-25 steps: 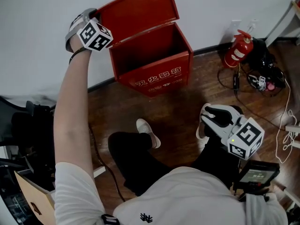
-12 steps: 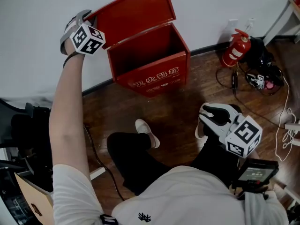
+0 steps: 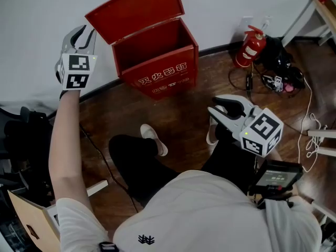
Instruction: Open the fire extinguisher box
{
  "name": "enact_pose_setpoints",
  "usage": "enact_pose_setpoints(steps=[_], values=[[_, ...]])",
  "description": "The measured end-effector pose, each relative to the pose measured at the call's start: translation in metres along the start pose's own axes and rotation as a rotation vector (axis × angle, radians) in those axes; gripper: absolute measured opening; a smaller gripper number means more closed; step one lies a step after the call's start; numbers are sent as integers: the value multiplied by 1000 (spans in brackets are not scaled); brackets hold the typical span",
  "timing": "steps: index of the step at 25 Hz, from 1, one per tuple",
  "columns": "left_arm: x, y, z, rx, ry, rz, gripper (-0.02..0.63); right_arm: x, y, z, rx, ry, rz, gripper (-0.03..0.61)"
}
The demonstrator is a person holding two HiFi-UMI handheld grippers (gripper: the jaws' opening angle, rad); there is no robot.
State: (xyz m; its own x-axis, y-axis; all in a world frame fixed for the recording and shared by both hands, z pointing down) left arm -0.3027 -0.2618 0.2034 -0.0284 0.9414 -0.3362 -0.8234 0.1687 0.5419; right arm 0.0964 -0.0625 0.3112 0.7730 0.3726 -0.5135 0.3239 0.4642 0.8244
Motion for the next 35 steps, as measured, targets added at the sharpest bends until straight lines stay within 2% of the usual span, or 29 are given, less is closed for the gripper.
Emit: enact_pose_setpoints(steps=[6,11,13,16,21,25,29,35], values=[[99,11,53,263,141,159,103,4,-4,-3,23,11,-3,103],[172,11,86,403,224,284,75,4,-27,-13,45,18,46,102],[192,5,102,431,272,305,74,4,-36,-15,61,11,62,101],[206,-5,127,465,395,313,75,3,-44,-12,54,-2,67,101],[248,-12,169,510,552,336,74,15,-38,-26,20,-29,82,101],[298,-24,191,507,594,387,74,42,-30,-52,59,-16,115,101],[305,-31,202,539,631,415,74,45,-24,-52,56,-8,110,101],[322,-36,212,543,660,431,74,51,-18,-65,58,-22,94,101]])
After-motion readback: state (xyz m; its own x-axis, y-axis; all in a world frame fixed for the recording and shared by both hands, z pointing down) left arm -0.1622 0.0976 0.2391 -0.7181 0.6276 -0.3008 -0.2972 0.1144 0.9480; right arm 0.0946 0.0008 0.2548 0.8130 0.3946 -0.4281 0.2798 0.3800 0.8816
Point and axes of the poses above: the fingertips, and each gripper's own axes: x backward along the fingers, z to its right, y out of its underside, the point moved 9 cm from there along x, backward along the fingers, and after that the axes turned 9 degrees about -z, right-handed, at the moved point
